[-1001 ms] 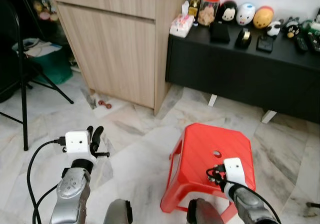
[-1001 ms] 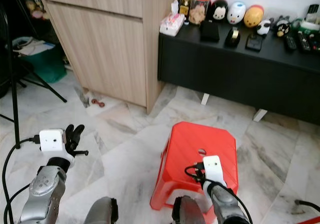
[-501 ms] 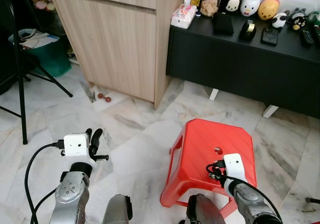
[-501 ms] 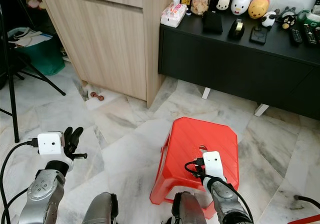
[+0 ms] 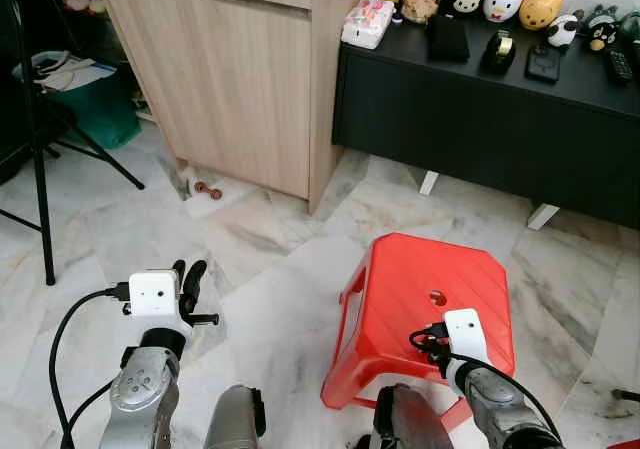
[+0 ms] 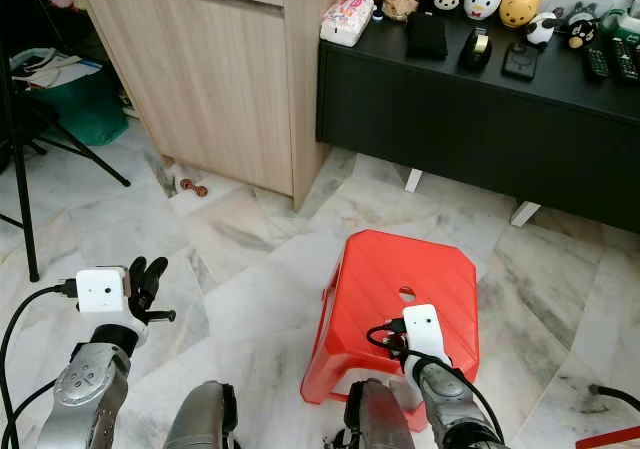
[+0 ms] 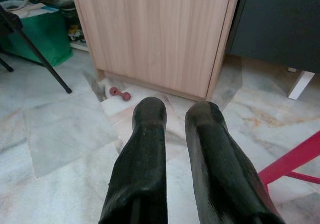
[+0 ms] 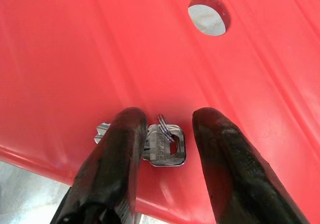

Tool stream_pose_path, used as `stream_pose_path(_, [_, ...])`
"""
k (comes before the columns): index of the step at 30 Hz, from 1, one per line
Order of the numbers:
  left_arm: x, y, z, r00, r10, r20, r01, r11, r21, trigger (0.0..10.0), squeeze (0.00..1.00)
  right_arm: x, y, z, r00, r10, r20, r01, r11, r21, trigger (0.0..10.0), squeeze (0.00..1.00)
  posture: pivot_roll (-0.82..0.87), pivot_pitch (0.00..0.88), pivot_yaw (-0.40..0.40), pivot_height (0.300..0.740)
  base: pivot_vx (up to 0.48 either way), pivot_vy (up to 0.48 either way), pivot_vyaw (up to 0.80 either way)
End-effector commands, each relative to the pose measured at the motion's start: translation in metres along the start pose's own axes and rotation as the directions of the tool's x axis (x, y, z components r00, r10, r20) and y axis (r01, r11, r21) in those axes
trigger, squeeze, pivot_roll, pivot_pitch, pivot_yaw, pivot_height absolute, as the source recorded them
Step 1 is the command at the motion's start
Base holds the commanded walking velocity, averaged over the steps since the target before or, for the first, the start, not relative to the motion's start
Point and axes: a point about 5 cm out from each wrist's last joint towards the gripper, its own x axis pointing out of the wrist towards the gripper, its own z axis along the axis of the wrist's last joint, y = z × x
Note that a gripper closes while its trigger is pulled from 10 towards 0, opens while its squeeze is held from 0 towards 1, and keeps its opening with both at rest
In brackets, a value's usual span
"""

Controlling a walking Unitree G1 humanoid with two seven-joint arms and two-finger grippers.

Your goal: Hang keys on a hook

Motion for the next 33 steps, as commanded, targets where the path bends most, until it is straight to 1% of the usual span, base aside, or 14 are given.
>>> stream_pose_path(1, [-0.003,-0.002,-0.003,1.0,-0.003,-0.019,0.003,1.0,0.002,10.0,0.0,-0.002,-0.001,-0.008,0.999,-0.007,-0.033,0.008,1.0,0.024,3.3,0.0,0.22,0.206,-0.064,0.626,0.0,0.0,0.0])
stream_pose_path(2, [-0.003,-0.002,-0.003,1.0,-0.003,-0.019,0.003,1.0,0.002,10.0,0.0,-0.002,-0.001,-0.008,0.999,-0.007,-0.033,0.008,1.0,0.024,3.3,0.0,0.22,0.206,-0.064,0.626,0.0,0.0,0.0])
stream_pose_path(3, [-0.003,-0.003,-0.003,1.0,-0.005,-0.021,0.005,1.0,0.002,10.0,0.0,-0.002,-0.001,-0.008,0.999,-0.007,-0.033,0.008,1.0,0.024,0.0,0.0,0.22,0.208,-0.065,0.626,0.0,0.0,0.0])
stream_pose_path(13, [-0.005,-0.004,-0.005,0.999,-0.009,-0.031,0.009,1.0,0.001,10.0,0.0,-0.002,0.001,-0.01,0.999,-0.001,-0.04,0.002,1.0,0.021,0.0,0.0,0.22,0.212,-0.065,0.626,0.0,0.0,0.0])
stream_pose_path(17, [-0.006,-0.006,-0.006,0.999,-0.017,-0.038,0.017,1.0,0.001,10.0,0.0,-0.001,0.004,-0.011,0.999,0.005,-0.041,-0.005,1.0,0.023,0.0,0.0,0.23,0.211,-0.065,0.626,0.0,0.0,0.0])
stream_pose_path(21, [-0.006,-0.007,-0.007,0.998,-0.035,-0.045,0.036,0.999,0.02,10.0,0.0,-0.001,0.006,-0.011,0.999,0.009,-0.037,-0.008,1.0,0.028,0.0,0.0,0.23,0.209,-0.064,0.626,0.0,0.0,0.0])
stream_pose_path(26, [-0.005,-0.007,-0.007,0.998,-0.035,-0.046,0.036,0.999,0.022,10.0,0.0,-0.001,0.007,-0.01,0.999,0.008,-0.034,-0.007,1.0,0.03,0.0,0.0,0.23,0.205,-0.063,0.626,0.0,0.0,0.0])
stream_pose_path(30, [-0.004,-0.008,-0.008,0.998,-0.037,-0.047,0.038,0.999,0.025,10.0,0.0,-0.001,0.007,-0.008,1.0,-0.006,-0.019,0.006,0.999,0.032,0.0,0.0,0.23,0.201,-0.062,0.626,0.0,0.0,0.0])
stream_pose_path(31, [-0.003,-0.008,-0.008,0.998,-0.038,-0.046,0.04,0.999,0.028,10.0,0.0,0.0,0.004,-0.001,0.999,-0.035,0.03,0.034,0.998,0.051,0.0,0.0,0.22,0.195,-0.061,0.626,0.0,0.0,0.0])
stream_pose_path(33, [-0.003,-0.008,-0.008,0.998,-0.042,-0.046,0.043,0.998,0.034,10.0,0.0,0.0,0.001,0.004,0.996,-0.062,0.065,0.057,0.996,0.071,0.0,0.0,0.22,0.192,-0.059,0.626,0.0,0.0,0.0])
